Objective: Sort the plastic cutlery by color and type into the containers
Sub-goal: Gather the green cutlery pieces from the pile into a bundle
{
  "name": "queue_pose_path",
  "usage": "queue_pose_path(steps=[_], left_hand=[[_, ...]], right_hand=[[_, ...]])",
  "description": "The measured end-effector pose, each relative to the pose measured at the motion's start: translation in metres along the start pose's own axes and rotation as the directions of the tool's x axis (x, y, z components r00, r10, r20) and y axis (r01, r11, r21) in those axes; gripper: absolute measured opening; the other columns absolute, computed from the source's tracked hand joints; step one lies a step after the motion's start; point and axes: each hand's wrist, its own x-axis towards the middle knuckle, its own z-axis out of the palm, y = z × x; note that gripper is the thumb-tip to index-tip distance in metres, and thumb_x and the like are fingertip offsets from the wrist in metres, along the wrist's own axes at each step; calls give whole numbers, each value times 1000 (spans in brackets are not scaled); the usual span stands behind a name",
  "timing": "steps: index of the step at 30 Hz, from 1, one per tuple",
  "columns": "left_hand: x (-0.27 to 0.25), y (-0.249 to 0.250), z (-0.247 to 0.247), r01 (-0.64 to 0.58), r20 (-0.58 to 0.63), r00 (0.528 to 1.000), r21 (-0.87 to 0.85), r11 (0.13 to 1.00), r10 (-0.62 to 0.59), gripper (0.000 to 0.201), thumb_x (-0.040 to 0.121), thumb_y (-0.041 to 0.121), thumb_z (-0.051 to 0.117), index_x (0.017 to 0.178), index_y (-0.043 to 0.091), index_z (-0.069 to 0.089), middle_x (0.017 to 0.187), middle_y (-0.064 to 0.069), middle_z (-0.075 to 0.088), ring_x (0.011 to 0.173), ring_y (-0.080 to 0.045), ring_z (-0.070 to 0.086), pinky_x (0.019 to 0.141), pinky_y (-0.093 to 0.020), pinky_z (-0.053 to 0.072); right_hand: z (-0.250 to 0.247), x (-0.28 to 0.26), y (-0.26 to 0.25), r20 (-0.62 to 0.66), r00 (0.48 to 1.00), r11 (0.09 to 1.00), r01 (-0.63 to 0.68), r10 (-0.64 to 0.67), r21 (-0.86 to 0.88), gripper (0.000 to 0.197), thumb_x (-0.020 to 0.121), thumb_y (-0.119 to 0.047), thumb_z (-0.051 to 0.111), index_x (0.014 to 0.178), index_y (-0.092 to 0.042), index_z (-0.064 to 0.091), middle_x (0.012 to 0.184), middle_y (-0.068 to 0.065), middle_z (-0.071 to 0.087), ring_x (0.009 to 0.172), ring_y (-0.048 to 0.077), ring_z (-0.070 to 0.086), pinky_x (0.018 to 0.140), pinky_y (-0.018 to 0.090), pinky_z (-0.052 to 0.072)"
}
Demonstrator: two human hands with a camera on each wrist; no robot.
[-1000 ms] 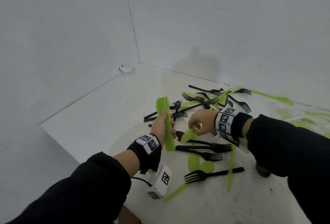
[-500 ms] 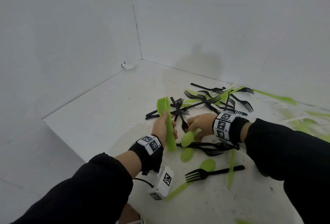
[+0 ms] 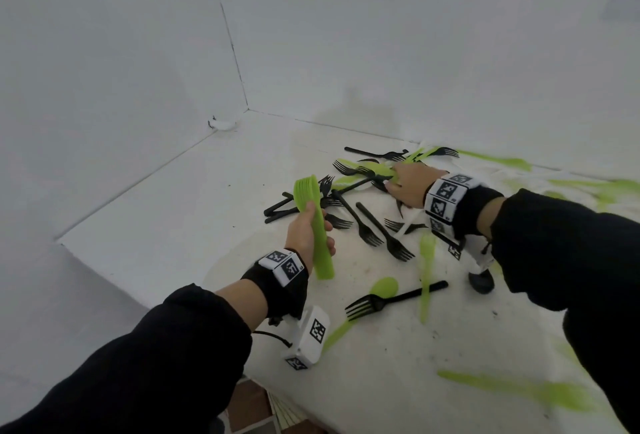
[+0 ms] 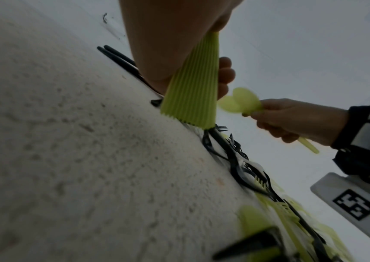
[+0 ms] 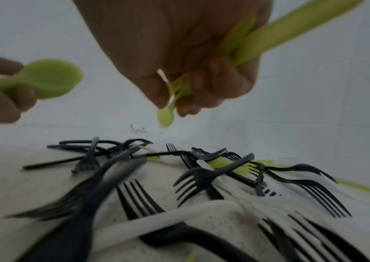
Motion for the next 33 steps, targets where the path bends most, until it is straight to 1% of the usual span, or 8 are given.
queue_pose_path(steps=[4, 8, 13, 17, 21, 25, 29, 33], left_hand=[[-8, -7, 5, 0, 30, 1000, 23, 1000, 0, 35, 100, 41, 34, 84, 14, 50, 67, -1, 46, 36, -12, 43, 43, -22, 40], [-18, -13, 7, -7, 39, 999, 14, 1000, 6, 37, 100, 40, 32, 84, 12, 50, 67, -3, 45, 33, -12, 42, 43, -20, 38], [-30, -19, 0, -1, -8, 1000, -11, 1000, 1, 37, 100, 41, 33, 84, 13, 51, 66, -2, 45, 34, -12, 42, 44, -22, 38], [-42, -19, -1, -16, -40, 999, -9, 1000, 16, 37, 100, 41, 34, 84, 13, 51, 66, -2, 45, 35, -12, 42, 43, -22, 38], [-53, -20, -3, -41, -70, 997, -18, 999, 40, 35, 100, 40, 34, 83, 13, 51, 67, -2, 46, 35, -12, 42, 43, -22, 39], [-63, -21, -2, -56, -87, 995, -25, 998, 53, 35, 100, 39, 34, 83, 13, 50, 67, -2, 46, 36, -12, 41, 47, -23, 38], [-68, -25, 0, -70, -109, 992, -21, 997, 67, 35, 100, 38, 35, 83, 13, 51, 67, -2, 46, 37, -13, 42, 47, -23, 38], [-70, -26, 6, -78, -109, 991, -10, 997, 77, 35, 100, 38, 34, 83, 13, 51, 68, -2, 46, 38, -13, 42, 47, -24, 38]], right_hand=[[-3, -37, -5, -112, 994, 981, 21, 0, 192, 39, 95, -38, 44, 122, -10, 49, 105, 17, 62, 100, 32, 58, 79, 32, 43], [23, -70, -20, 302, 907, 947, 233, -294, 222, 27, 89, -26, 60, 115, -19, 61, 85, -6, 54, 76, 7, 50, 65, 11, 39], [45, -79, -17, 363, 847, 899, 262, -389, 352, 49, 81, -4, 66, 125, -21, 56, 102, -8, 51, 66, -7, 42, 59, -5, 34], [44, -80, -15, 443, 799, 898, 262, -407, 352, 50, 81, -7, 68, 127, -23, 56, 114, -3, 56, 68, -5, 46, 61, -3, 37], [47, -81, -9, 474, 811, 938, 267, -342, 221, 36, 76, -25, 74, 111, -29, 67, 109, -6, 51, 106, 15, 53, 98, 27, 42], [45, -84, -8, 435, 841, 946, 275, -323, 171, 22, 84, -20, 64, 103, -9, 68, 100, 7, 61, 94, 20, 57, 77, 20, 41], [40, -88, -3, 438, 833, 937, 253, -337, 240, 39, 81, -27, 70, 118, -18, 59, 104, 0, 54, 94, 11, 48, 82, 22, 37], [50, -90, -11, 447, 823, 936, 312, -351, 162, 49, 73, -22, 77, 119, -19, 60, 104, -2, 47, 107, 20, 53, 86, 23, 42]])
